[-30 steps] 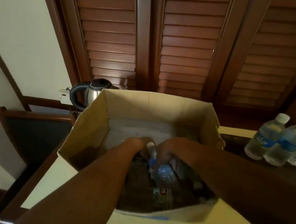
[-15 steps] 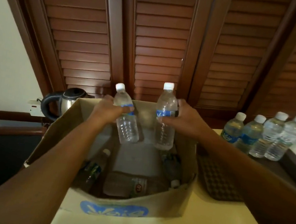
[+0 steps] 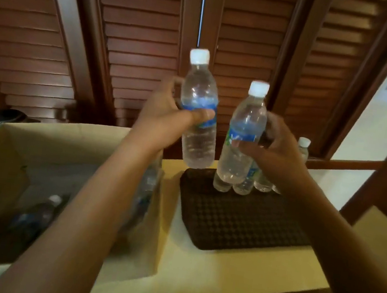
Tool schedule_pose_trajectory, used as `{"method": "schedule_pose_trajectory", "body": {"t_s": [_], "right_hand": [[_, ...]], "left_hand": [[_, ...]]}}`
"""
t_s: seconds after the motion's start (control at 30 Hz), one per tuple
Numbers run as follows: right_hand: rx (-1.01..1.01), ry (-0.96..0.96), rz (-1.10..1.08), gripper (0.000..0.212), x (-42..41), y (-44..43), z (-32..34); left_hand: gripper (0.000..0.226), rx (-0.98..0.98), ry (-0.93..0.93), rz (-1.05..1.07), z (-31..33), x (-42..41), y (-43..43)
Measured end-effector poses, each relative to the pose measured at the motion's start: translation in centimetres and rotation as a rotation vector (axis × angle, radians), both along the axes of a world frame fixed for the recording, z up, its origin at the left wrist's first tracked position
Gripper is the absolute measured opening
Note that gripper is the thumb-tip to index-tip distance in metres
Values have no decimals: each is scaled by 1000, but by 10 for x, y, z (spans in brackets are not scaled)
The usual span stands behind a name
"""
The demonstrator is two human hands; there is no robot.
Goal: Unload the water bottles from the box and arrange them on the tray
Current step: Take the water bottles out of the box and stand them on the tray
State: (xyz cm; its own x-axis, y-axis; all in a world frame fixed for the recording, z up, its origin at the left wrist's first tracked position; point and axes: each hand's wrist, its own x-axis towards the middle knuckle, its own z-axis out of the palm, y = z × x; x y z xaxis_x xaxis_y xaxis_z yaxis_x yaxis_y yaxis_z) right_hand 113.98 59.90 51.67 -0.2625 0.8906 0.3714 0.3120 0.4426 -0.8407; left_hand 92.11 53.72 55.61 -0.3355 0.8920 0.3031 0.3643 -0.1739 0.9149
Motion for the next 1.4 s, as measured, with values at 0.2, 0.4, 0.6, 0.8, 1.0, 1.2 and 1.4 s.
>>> {"method": "schedule_pose_trajectory", "body": {"t_s": [0.2,0.4,0.6,0.8,1.0,1.2,1.4], "right_hand": [[-87,-139,-41,66,57,37,-89],[-124,-162,-48,64,69,57,-149],[-164,-77,9,63,55,65,-158],[-160,-180,95,61,47,68,-172],[-221,-157,65,54,42,70,-177],[-245,-171,28,55,32,77,-180],[-78,-236,-49,59,41,64,-165]], "left_hand": [[69,-69,65,149,-89,84,37],[75,-166,58,289,-170,105,50],[79,-190,49,367,-197,104,56],[84,-220,112,396,-208,93,62],[81,-263,90,415,-203,89,76],[74,-317,83,405,-197,86,87],[82,-324,172,408,-174,84,65]]}}
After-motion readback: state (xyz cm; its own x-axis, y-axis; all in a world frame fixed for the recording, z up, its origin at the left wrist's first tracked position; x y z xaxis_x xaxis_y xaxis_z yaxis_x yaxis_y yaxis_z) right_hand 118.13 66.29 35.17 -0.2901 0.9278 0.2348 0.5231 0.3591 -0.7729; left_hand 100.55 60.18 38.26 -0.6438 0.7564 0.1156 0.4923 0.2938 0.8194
